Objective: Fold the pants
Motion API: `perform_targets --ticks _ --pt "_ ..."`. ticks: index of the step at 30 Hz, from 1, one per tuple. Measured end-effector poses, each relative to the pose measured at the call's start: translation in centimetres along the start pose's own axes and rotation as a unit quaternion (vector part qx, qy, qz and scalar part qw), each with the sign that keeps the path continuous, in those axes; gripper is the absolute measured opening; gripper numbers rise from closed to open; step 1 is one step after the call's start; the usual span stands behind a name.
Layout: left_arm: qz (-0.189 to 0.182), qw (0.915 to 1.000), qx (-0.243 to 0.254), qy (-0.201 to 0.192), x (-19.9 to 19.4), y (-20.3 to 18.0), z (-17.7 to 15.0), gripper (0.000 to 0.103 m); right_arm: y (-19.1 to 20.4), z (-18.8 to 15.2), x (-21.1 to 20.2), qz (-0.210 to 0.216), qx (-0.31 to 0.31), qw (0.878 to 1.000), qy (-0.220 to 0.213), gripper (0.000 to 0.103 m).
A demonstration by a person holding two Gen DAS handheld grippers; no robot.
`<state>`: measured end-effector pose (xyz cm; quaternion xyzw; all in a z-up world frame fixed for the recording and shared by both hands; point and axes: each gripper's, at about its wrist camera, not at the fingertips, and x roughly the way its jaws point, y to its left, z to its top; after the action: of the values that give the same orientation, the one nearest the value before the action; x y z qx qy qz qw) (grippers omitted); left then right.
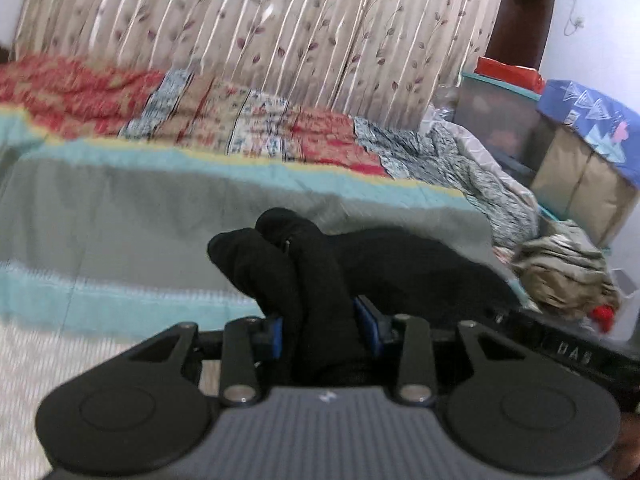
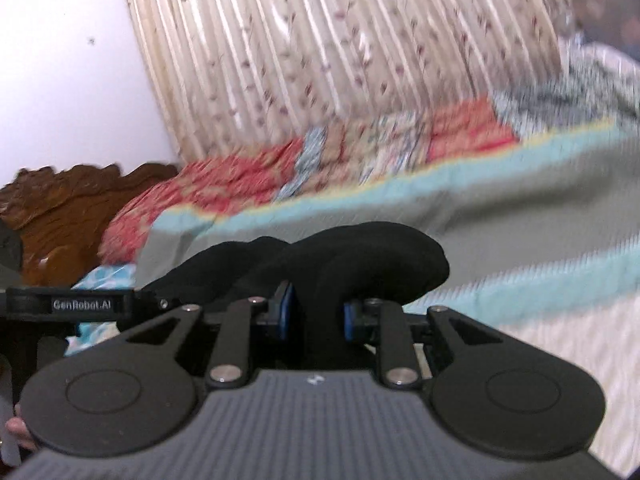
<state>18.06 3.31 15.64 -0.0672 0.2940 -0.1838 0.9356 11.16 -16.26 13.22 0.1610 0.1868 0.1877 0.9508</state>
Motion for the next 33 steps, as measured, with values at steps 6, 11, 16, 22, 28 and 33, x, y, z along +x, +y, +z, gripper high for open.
perform_targets --ticks 6,11,16,22,28,33 --pt "0.149 0.9754 -0.017 0.162 15.2 2.6 -4.4 0.052 -7.2 -3.6 11.0 -0.137 0.016 0.985 0.101 0.043" --pt "0.156 0.9808 -0.022 0.115 13.3 1.6 -5.1 0.066 -9.1 -6.4 8.6 -0.138 0.067 0.984 0.093 0.052" --pt "0.170 0.9786 -0.008 0.116 9.8 0.2 -4.6 0.067 -6.6 -6.5 4.0 -0.139 0.078 0.985 0.067 0.053" --pt "0.196 0.9738 0.006 0.115 3.9 -1.7 -6.1 0.080 -3.2 -7.7 0.3 -0.136 0.057 0.985 0.086 0.074" --pt "0.220 0.9684 0.012 0.116 -2.2 -3.4 -8.5 0.091 -0.2 -9.5 -3.1 -0.157 0.039 0.981 0.104 0.091" --pt "0.219 0.9704 0.013 0.101 -6.2 -4.4 -10.1 0.102 1.0 -11.1 -5.6 -0.138 0.056 0.979 0.139 0.100"
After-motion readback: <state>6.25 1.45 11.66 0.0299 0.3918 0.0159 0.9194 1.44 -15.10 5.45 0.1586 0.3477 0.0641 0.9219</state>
